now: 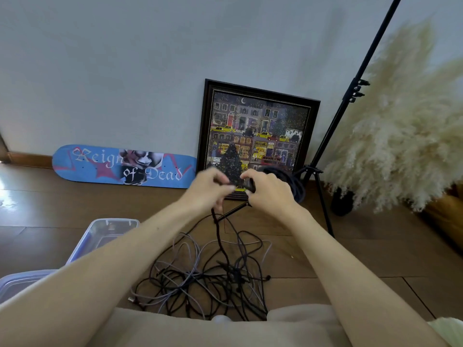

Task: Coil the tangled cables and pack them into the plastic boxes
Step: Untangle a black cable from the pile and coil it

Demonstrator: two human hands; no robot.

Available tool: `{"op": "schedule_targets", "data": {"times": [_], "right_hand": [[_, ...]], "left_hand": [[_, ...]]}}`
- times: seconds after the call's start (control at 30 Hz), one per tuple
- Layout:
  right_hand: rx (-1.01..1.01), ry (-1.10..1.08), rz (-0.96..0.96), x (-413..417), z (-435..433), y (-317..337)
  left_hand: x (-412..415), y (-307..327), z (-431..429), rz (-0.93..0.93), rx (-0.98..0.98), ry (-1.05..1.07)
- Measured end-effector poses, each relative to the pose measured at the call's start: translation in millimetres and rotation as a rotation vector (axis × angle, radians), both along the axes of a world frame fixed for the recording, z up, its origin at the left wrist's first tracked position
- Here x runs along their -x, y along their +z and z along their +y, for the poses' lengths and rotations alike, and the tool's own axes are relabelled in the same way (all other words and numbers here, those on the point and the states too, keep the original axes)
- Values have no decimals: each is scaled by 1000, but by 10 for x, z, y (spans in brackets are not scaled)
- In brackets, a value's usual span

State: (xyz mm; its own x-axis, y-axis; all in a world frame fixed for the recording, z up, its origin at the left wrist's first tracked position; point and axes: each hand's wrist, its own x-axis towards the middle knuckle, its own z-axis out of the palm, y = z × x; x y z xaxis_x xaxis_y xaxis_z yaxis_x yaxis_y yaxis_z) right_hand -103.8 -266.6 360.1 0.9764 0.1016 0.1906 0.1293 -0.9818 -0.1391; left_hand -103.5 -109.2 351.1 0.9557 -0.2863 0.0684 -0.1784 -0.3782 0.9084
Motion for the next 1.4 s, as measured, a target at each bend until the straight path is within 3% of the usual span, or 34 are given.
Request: {"op": "schedule_targets", "data": {"times": [0.07,0.13,0.3,0.43,0.53,0.6,0.83,0.93,1.07,1.2,1.4], "right_hand": [[-402,58,166,-13,-25,76],[-702,193,282,44,-30,195],[-868,337,466,175,-75,297],[-1005,351,613,183,-103,298],[-1216,397,727,170,-117,343],[-1375,422,783,187,-112,351],[-1782,422,679,139,-153,319],[-1993,387,593,111,-133,318],[-2029,374,500,95,-134,315],[-2014,454,578,117,-137,291],[-2054,644,716,84,-178,257]], "left_hand": [[11,297,24,-85,171,15],[36,514,61,-162,181,-36],[-40,348,347,7,74,-163],[-111,215,363,38,239,-152],[-107,185,292,89,447,-102],[-93,140,223,125,481,-102],[-81,-19,34,235,591,-32],[-62,-143,-46,301,528,36],[-19,-122,-151,381,460,9],[79,-35,-196,401,348,-53],[100,30,-106,363,395,-120]]}}
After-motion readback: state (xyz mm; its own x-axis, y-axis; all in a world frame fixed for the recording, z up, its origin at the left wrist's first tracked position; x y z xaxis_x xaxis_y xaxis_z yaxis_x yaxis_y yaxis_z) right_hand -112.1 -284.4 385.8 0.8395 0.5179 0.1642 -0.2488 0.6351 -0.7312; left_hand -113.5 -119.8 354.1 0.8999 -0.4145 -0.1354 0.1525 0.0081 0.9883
